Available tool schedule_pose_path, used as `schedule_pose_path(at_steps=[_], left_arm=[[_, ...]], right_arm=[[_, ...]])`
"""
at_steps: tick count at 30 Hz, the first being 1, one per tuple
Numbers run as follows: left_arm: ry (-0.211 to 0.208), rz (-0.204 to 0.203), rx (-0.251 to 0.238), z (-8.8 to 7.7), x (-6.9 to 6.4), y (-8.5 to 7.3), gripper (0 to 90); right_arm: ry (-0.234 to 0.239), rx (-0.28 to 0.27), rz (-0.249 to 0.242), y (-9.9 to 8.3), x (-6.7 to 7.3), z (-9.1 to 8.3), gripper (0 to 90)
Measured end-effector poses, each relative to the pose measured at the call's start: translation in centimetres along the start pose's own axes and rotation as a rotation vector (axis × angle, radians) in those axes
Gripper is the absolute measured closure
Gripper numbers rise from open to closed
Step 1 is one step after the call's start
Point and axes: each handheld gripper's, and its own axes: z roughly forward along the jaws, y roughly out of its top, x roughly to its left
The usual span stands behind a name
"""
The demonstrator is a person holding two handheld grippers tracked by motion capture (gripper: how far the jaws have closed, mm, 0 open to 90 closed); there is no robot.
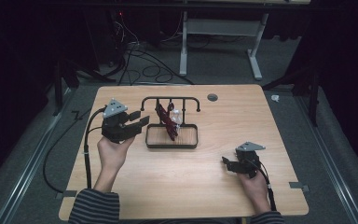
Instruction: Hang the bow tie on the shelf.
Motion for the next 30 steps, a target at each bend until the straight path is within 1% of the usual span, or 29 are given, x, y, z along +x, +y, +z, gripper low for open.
schedule_pose_path(at_steps=[8,13,21,25,30], left_arm=[[0.005,-0.015,-0.014,-1.2,0.4,-0.9,57.2],[0.014,-0.023,-0.011,-1.7,0.8,-1.5,57.0],[0.020,-0.045,-0.022,-2.5,1.3,-2.3,56.8],[0.022,-0.039,-0.023,-2.8,1.3,-2.5,56.8],[0.022,-0.043,-0.025,-2.9,1.2,-2.8,56.6]], right_arm=[[0.000,0.000,0.000,0.0,0.0,0.0,31.1],[0.000,0.000,0.000,0.0,0.0,0.0,31.1],[0.000,0.000,0.000,0.0,0.0,0.0,31.1],[0.000,0.000,0.000,0.0,0.0,0.0,31.1],[0.000,0.000,0.000,0.0,0.0,0.0,31.1]])
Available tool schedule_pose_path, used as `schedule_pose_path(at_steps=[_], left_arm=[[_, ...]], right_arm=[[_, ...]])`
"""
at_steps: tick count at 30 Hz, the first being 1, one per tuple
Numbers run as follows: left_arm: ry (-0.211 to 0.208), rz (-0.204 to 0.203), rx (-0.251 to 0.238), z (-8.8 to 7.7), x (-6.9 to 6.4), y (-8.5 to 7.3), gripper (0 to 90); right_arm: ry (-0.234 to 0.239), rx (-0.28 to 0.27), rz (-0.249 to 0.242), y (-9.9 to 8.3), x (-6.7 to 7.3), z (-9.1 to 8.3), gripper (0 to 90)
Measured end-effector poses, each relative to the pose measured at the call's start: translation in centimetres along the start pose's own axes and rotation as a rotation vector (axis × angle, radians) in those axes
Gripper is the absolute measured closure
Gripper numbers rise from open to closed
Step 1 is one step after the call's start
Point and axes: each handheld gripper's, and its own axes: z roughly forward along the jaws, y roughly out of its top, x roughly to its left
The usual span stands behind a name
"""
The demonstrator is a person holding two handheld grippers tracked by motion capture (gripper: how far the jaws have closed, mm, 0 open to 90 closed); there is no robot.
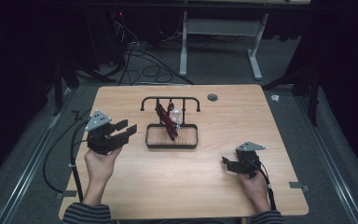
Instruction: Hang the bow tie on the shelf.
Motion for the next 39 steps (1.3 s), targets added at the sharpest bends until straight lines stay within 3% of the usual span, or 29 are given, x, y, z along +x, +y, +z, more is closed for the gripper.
schedule_pose_path(at_steps=[13,25,39], left_arm=[[0.011,-0.009,0.005,-0.9,0.1,-1.5,56.3],[0.023,-0.020,0.011,-1.1,0.3,-2.7,56.3],[0.010,-0.038,0.017,-0.7,-0.1,-3.9,56.2]], right_arm=[[0.000,0.000,0.000,0.0,0.0,0.0,31.1],[0.000,0.000,0.000,0.0,0.0,0.0,31.1],[0.000,0.000,0.000,0.0,0.0,0.0,31.1]])
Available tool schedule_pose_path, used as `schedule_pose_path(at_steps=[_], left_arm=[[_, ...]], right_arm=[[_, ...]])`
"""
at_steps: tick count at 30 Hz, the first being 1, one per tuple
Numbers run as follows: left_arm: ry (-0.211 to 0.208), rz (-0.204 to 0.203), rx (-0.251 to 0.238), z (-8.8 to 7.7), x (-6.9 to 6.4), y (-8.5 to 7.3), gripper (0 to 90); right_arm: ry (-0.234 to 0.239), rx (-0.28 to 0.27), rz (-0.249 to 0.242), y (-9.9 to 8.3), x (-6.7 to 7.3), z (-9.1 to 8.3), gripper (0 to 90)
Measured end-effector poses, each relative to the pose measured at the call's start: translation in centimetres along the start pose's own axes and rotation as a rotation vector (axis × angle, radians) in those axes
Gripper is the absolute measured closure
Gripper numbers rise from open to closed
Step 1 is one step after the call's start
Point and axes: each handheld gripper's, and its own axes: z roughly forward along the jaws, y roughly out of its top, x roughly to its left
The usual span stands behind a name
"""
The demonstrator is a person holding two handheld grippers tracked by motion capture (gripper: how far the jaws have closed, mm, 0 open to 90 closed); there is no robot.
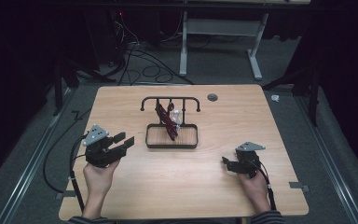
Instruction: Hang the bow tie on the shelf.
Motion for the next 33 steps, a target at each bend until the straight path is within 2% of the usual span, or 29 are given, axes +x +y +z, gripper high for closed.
schedule_pose_path(at_steps=[13,15,16,17,23,33], left_arm=[[0.004,-0.004,0.015,0.1,-0.1,-1.0,55.8],[0.019,0.010,0.022,0.1,-0.3,-1.2,55.3],[0.029,0.032,0.031,0.1,-0.6,-1.4,55.2],[0.024,0.033,0.033,0.1,-0.7,-1.5,55.2],[0.008,0.013,0.028,0.2,-0.7,-1.9,55.2],[0.003,0.003,0.043,0.4,-0.8,-2.9,55.1]], right_arm=[[0.000,0.000,0.000,0.0,0.0,0.0,31.1],[0.000,0.000,0.000,0.0,0.0,0.0,31.1],[0.000,0.000,0.000,0.0,0.0,0.0,31.2],[0.000,0.000,0.000,0.0,0.0,0.0,31.1],[0.000,0.000,0.000,0.0,0.0,0.0,31.1],[0.000,0.000,0.000,0.0,0.0,0.0,31.2]])
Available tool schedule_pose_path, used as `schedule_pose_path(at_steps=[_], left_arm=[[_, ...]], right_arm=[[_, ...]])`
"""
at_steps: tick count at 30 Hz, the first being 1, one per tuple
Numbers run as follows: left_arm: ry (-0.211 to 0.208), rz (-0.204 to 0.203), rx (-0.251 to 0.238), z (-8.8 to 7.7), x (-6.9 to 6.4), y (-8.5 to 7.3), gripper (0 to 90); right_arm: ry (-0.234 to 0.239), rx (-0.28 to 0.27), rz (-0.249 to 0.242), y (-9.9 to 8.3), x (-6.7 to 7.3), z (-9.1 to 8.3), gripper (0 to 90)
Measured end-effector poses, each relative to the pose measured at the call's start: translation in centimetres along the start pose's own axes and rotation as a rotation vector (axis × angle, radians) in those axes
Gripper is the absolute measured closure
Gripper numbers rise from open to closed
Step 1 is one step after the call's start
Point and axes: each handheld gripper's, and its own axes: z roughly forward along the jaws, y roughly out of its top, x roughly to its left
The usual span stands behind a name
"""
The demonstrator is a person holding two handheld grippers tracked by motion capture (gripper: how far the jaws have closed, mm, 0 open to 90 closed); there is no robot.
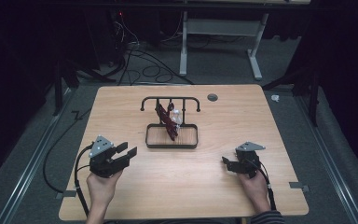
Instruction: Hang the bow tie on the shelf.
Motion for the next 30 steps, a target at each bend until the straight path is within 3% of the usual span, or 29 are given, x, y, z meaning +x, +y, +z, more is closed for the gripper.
schedule_pose_path(at_steps=[30], left_arm=[[-0.004,-0.066,0.041,1.6,0.4,-4.0,54.3]], right_arm=[[0.000,0.000,0.000,0.0,0.0,0.0,31.1]])
